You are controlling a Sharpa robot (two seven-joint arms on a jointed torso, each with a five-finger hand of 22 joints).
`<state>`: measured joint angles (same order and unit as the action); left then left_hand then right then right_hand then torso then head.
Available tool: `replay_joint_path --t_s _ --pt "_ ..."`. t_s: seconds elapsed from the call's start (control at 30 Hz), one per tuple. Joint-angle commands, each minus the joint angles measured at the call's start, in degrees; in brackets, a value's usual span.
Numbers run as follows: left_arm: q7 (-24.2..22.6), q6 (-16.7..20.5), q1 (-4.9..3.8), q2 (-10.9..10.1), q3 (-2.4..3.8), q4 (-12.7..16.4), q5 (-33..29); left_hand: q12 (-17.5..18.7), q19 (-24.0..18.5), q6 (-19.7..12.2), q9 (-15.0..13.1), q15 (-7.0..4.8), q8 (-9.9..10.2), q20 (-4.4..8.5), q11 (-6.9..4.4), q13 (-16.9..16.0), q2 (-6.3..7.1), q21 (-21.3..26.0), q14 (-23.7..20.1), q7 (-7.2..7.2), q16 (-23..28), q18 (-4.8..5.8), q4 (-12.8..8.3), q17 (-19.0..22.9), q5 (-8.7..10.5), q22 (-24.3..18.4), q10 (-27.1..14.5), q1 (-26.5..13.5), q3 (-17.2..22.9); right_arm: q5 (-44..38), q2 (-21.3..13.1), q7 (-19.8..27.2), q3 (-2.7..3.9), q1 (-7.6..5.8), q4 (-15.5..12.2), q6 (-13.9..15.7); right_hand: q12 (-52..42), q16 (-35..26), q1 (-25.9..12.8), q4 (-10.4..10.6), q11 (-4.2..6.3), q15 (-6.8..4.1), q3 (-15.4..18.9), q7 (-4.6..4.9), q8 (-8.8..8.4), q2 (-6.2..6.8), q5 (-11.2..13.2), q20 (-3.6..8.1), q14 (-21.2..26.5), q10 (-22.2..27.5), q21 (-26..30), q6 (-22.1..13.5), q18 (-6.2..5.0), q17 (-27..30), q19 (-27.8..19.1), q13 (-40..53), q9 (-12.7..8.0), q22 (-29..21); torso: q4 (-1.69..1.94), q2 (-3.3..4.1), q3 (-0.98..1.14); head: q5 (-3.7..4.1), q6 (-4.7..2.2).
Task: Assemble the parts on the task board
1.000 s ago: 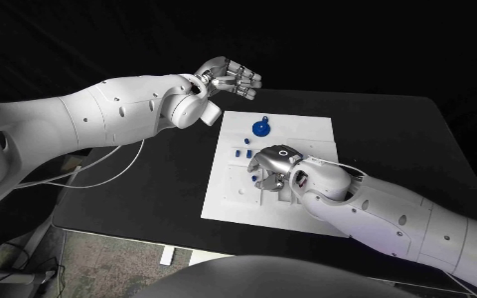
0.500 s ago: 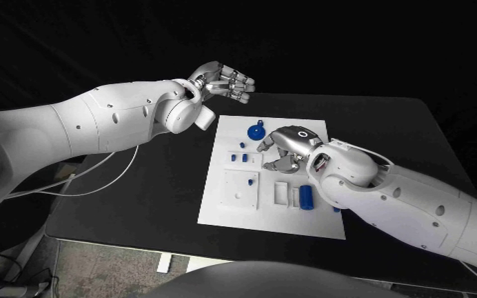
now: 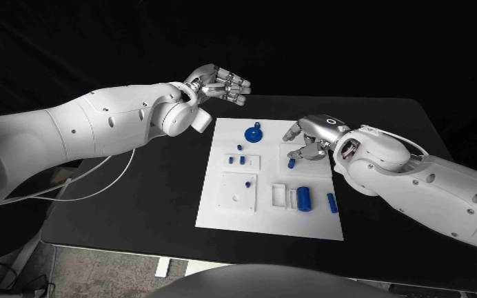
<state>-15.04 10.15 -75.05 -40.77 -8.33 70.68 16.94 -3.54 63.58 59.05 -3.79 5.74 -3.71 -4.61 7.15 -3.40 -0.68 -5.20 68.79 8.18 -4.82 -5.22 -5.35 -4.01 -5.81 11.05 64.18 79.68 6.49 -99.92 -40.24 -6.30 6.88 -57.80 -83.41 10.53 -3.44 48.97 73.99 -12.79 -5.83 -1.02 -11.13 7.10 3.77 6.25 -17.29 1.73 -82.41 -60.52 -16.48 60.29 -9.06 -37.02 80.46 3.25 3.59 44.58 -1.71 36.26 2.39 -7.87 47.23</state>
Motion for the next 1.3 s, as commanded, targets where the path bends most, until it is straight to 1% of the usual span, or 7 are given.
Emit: replay_joint_path --t_s 0.03,0.23,0.43,0.6,0.77,1.1,1.3 --pt "-0.74 -0.90 -0.05 0.23 0.04 -0.08 -0.33 0.03 -0.12 0.06 0.04 -0.04 0.03 -0.05 0.07 0.07 -0.12 -0.25 0.21 0.07 0.15 0.64 -0.03 0.06 -0.16 -0.02 0.21 0.38 0.33 0.27 0.23 -0.10 0.06 -0.09 0.79 -3.71 0.06 0.08 0.44 0.43 0.04 0.17 0.65 -0.25 -0.23 -0.11 0.54 -0.01 0.02 0.26 0.39 -0.24 0.26 0.06 0.29 0.07 -0.01 -0.24 0.08 0.08 0.04 0.02 0.19" --pt "-0.66 -0.93 -0.04 0.40 0.04 -0.29 -0.33 0.04 -0.15 0.09 0.04 -0.06 0.04 0.00 0.05 0.08 -0.32 -0.34 0.23 0.08 0.15 0.63 -0.05 0.07 -0.22 0.02 0.23 0.53 0.49 -0.24 0.87 -0.85 -0.16 -0.10 2.05 -6.19 0.05 0.02 1.11 2.18 0.04 0.19 1.61 -0.21 -0.21 -0.04 1.25 -0.02 -0.01 0.27 1.25 -0.31 0.42 0.16 0.88 0.07 -0.01 -1.28 0.23 0.11 0.02 0.02 0.33" --pt "-0.53 -0.75 -0.04 0.34 0.04 -0.45 -0.33 0.04 -0.18 0.09 0.04 -0.05 0.03 -0.01 0.06 0.08 -0.33 -0.36 0.22 0.08 0.16 0.64 -0.01 0.07 -0.20 0.04 0.22 0.48 0.49 -0.60 1.16 -1.23 -0.64 -0.02 2.72 -8.55 0.05 0.03 0.74 2.37 0.08 0.31 1.70 -0.29 -0.23 -0.18 1.09 -0.11 0.00 -0.53 1.36 -0.32 0.39 0.16 0.89 0.08 -0.01 -1.41 0.24 0.13 -0.02 0.00 0.47" --pt "-0.47 -0.76 -0.04 0.32 0.04 -0.56 -0.33 0.04 -0.18 0.09 0.04 -0.05 0.03 -0.01 0.06 0.08 -0.33 -0.36 0.22 0.08 0.16 0.64 -0.01 0.07 -0.20 0.04 0.22 0.48 0.49 -0.65 1.15 -1.33 -0.79 0.10 2.62 -10.01 0.07 0.05 0.34 2.31 0.24 0.28 1.68 -0.35 -0.23 -0.32 0.71 -0.14 -0.02 -1.27 1.44 -0.24 0.35 0.17 0.96 0.07 -0.01 -1.53 0.14 0.06 -0.06 0.05 0.45" --pt "-0.46 -0.86 -0.03 0.40 0.04 -0.64 -0.33 0.03 -0.24 0.17 0.04 -0.08 0.03 0.02 0.04 0.08 -0.43 -0.48 0.26 0.05 0.15 0.65 0.06 0.07 -0.19 0.13 0.27 0.51 0.59 -0.78 1.53 -1.42 -1.15 0.34 2.78 -11.04 0.10 0.05 -0.70 0.85 0.56 0.11 1.02 -0.51 -0.23 -1.19 0.63 0.02 -0.04 -2.75 1.51 0.03 0.48 0.21 1.04 0.07 -0.01 -1.73 0.13 0.08 -0.02 0.01 0.53" --pt "-0.43 -1.00 -0.03 0.42 0.03 -0.70 -0.33 0.04 -0.28 0.18 0.04 -0.08 0.03 0.01 0.03 0.07 -0.47 -0.54 0.29 0.05 0.14 0.66 0.18 0.06 -0.21 0.17 0.28 0.40 0.59 -1.78 2.54 -1.48 -1.68 1.04 4.24 -11.04 0.11 0.02 -3.39 -2.77 0.83 0.00 -7.03 -0.48 -0.24 -1.67 1.32 0.17 -0.07 -4.46 -0.02 1.30 0.13 0.24 -0.17 0.05 -0.02 0.64 0.20 0.12 0.01 0.24 0.62" --pt "-0.42 -1.06 -0.03 0.41 0.03 -0.70 -0.33 0.04 -0.28 0.18 0.04 -0.08 0.03 0.01 0.03 0.07 -0.47 -0.54 0.29 0.05 0.14 0.66 0.18 0.06 -0.21 0.17 0.28 0.40 0.59 -2.26 3.02 -1.53 -1.80 1.35 4.65 -10.34 0.14 0.13 -3.63 -3.11 1.15 -0.20 -13.07 -0.53 -0.21 -2.25 5.04 0.33 -0.08 -5.96 -1.15 2.64 -0.08 0.15 -0.99 0.03 0.01 2.50 0.16 0.08 -0.01 0.26 0.67"
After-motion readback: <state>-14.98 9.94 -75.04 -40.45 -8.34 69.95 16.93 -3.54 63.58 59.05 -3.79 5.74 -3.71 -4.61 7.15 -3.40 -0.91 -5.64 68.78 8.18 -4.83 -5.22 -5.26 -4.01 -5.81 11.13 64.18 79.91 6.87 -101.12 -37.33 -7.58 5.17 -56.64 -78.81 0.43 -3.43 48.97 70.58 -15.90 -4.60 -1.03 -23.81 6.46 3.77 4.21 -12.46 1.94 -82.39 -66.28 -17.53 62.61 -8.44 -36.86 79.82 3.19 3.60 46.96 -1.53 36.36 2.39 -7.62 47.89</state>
